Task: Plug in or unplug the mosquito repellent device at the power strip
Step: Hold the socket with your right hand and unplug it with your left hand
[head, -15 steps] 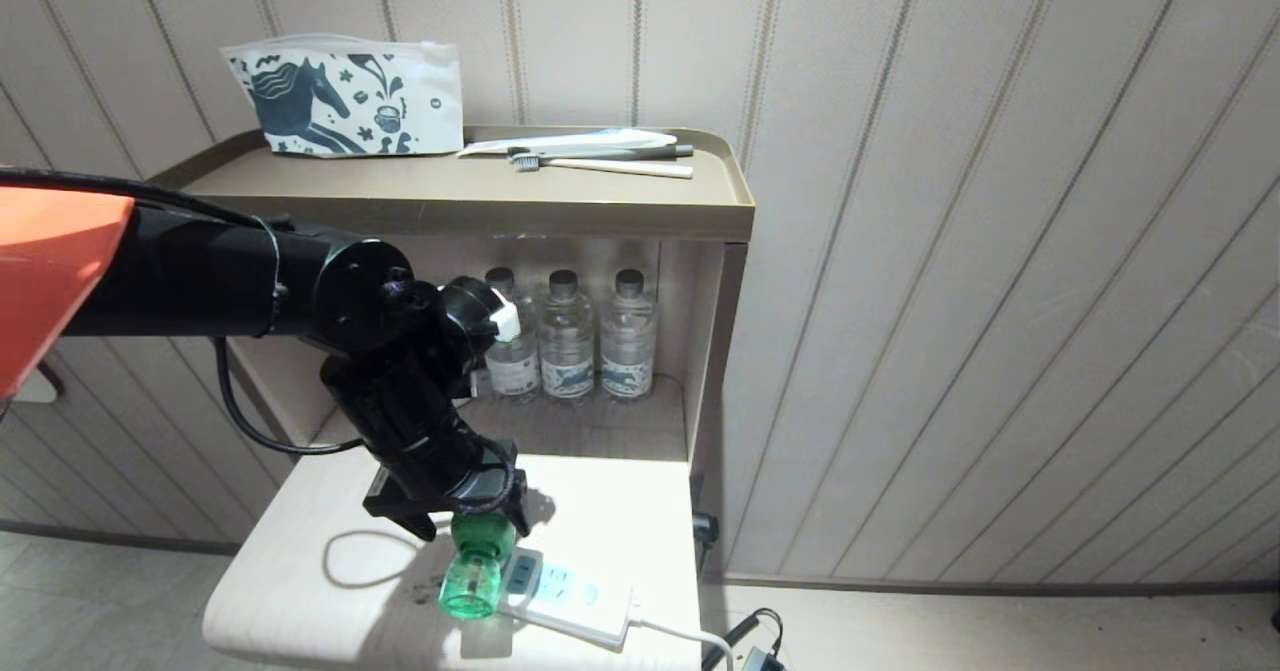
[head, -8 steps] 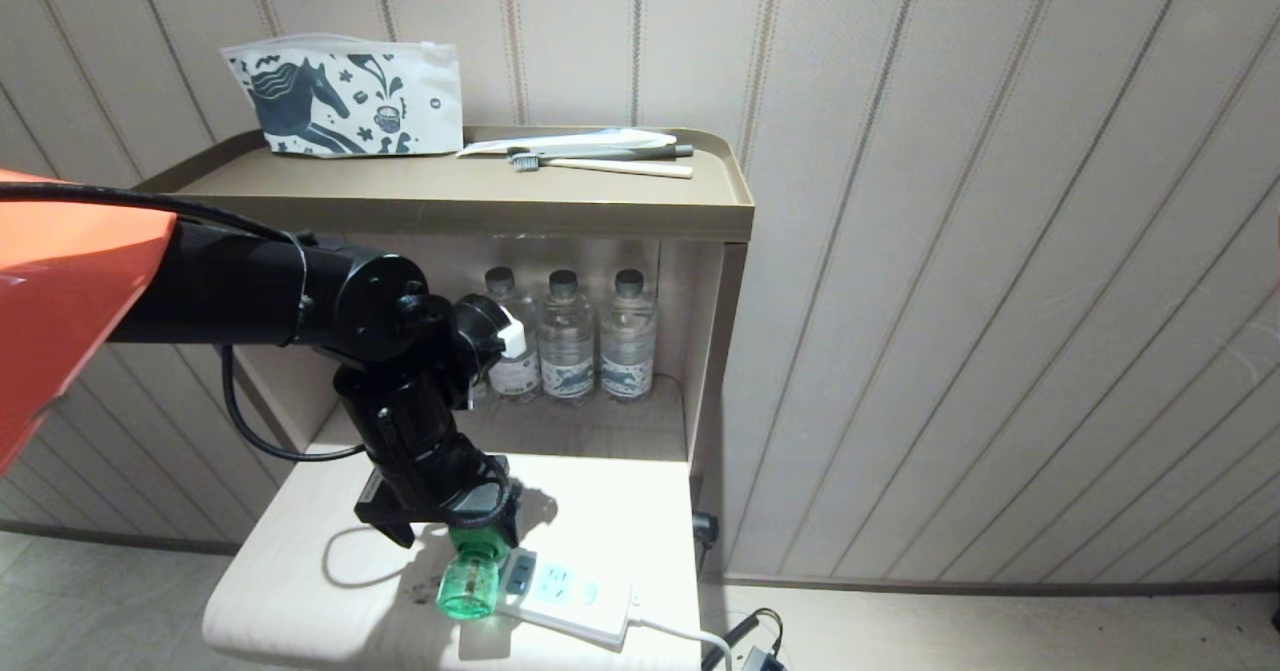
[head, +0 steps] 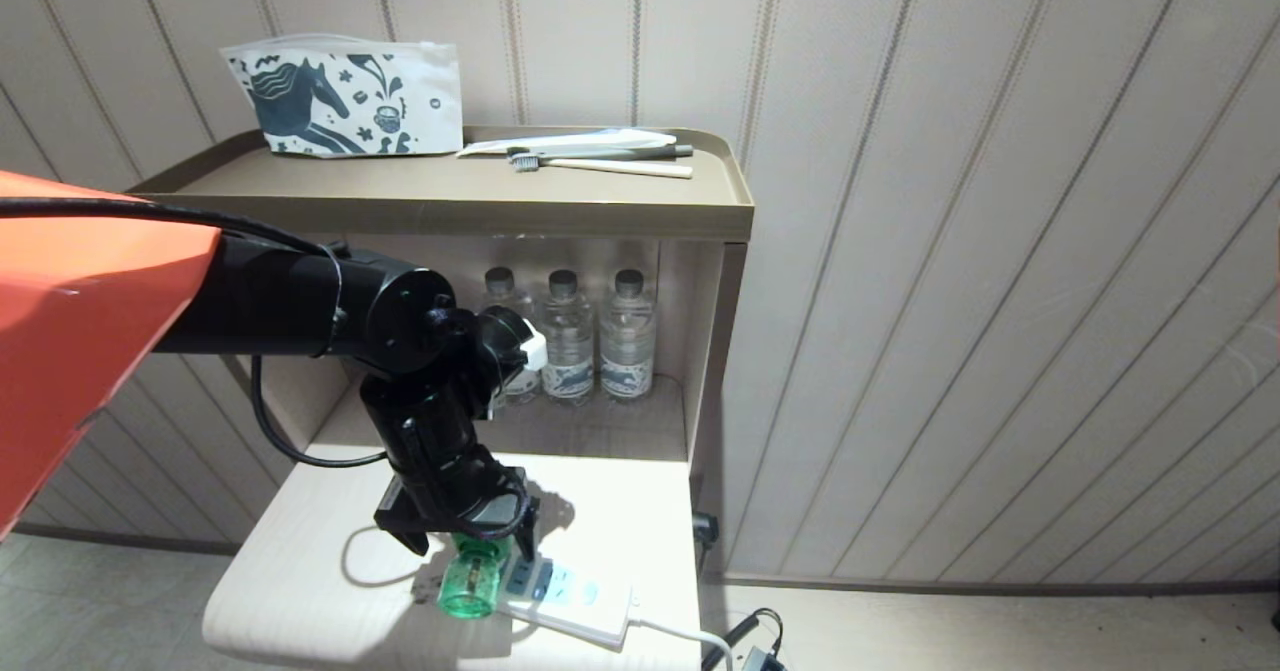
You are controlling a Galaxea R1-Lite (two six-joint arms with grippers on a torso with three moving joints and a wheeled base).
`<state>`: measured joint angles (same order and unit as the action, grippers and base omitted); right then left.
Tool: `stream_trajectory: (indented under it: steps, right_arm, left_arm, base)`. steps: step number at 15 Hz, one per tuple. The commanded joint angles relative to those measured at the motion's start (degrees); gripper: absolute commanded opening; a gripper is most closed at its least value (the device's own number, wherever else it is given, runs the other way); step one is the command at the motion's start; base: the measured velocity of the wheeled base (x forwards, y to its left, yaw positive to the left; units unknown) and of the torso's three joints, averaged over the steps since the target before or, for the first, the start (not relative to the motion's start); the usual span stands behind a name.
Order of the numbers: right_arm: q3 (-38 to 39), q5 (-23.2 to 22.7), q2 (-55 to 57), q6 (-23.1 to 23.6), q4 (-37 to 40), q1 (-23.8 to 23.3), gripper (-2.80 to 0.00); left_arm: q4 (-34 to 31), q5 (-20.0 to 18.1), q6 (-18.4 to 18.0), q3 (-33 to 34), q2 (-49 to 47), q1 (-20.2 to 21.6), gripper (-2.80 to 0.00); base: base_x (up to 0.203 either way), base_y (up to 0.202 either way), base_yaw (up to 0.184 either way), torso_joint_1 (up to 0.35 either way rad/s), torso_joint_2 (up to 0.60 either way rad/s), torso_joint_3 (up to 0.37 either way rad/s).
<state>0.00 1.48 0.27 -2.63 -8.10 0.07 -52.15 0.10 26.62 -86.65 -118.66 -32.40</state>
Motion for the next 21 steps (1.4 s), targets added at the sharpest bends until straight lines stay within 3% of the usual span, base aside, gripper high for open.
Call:
stream_trajectory:
  steps: [1,8,9,21]
  right_arm:
    - [0.0,-0.1,0.0,0.0,-0.1,0.0,-2.8]
    - [0.0,0.0,0.0,0.0,-0.1,0.0,-2.8]
    - [0.0,0.0,0.0,0.0,-0.1,0.0,-2.8]
    - [0.0,-0.4,-0.3,1.6,-0.4,0.1,-2.8]
  left_arm:
    - [-0.3,0.0,0.2,-0.1,-0.2,-0.2,0.0]
    - [-0.3,0.2,0.7,-0.2,-0.8,-0.3,0.0]
    - [-0.2,0.2,0.7,-0.2,-1.2,-0.3,-2.8]
    - [-0.3,0.4,1.0,-1.8,-1.8,-0.8,-2.8]
  base:
    - [0.0,0.0,0.0,0.0,0.0,0.0]
    - [0.0,0.0,0.0,0.0,0.0,0.0]
    - [0.0,0.0,0.0,0.0,0.0,0.0]
    - [0.0,0.0,0.0,0.0,0.0,0.0]
